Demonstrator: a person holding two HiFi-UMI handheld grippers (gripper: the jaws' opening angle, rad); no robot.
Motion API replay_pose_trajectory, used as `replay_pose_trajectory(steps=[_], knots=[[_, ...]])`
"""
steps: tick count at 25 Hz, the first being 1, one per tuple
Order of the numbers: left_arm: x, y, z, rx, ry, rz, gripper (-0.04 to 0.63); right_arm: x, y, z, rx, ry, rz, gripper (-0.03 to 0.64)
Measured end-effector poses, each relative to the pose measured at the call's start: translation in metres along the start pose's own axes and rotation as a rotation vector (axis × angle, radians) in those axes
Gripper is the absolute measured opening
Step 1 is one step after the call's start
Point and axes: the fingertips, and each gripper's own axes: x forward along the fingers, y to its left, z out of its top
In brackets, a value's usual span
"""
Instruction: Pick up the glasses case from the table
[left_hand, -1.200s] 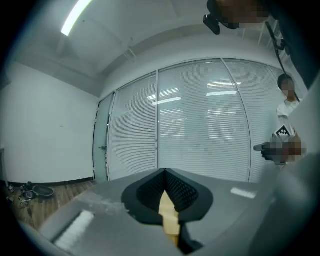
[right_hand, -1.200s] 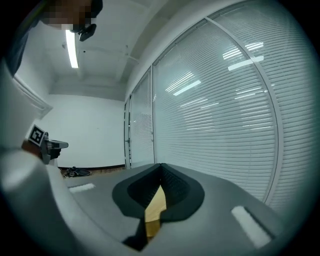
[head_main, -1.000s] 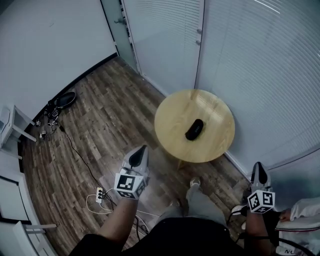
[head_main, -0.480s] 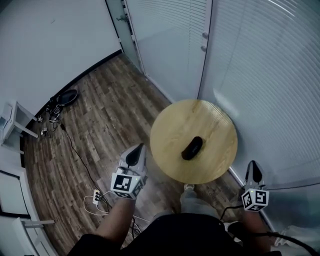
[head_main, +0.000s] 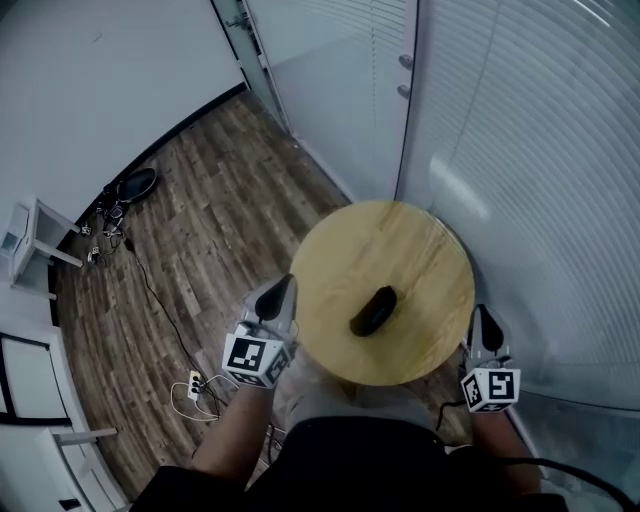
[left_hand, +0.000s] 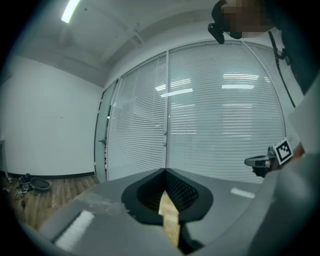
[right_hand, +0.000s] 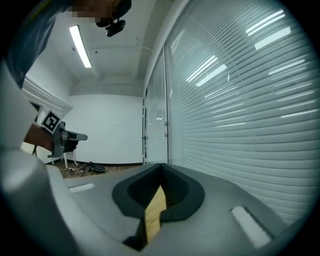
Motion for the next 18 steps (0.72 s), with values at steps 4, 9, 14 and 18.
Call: replay_pose_trajectory(steps=[4,9,14,18], knots=[[0.033,-0.003,-0.005,-0.017,0.026,-0.008,0.003,0.029,0.009,-0.015,0.055,0.057,0.034,0.006],[0.067,-0.005,-0.042,-0.001,0.058,-0.069,0.003,0.064,0.028,-0.045,0.068,0.093,0.031,0.005],[0.088,-0.011,-0.060,0.003,0.099,-0.137,0.003,0.079,0.041,-0.051,0.108,0.142,0.031,0.006],[0.116,-0.006,-0.089,0.067,0.122,-0.195,0.003,0.107,0.048,-0.083,0.119,0.191,0.025,0.006]])
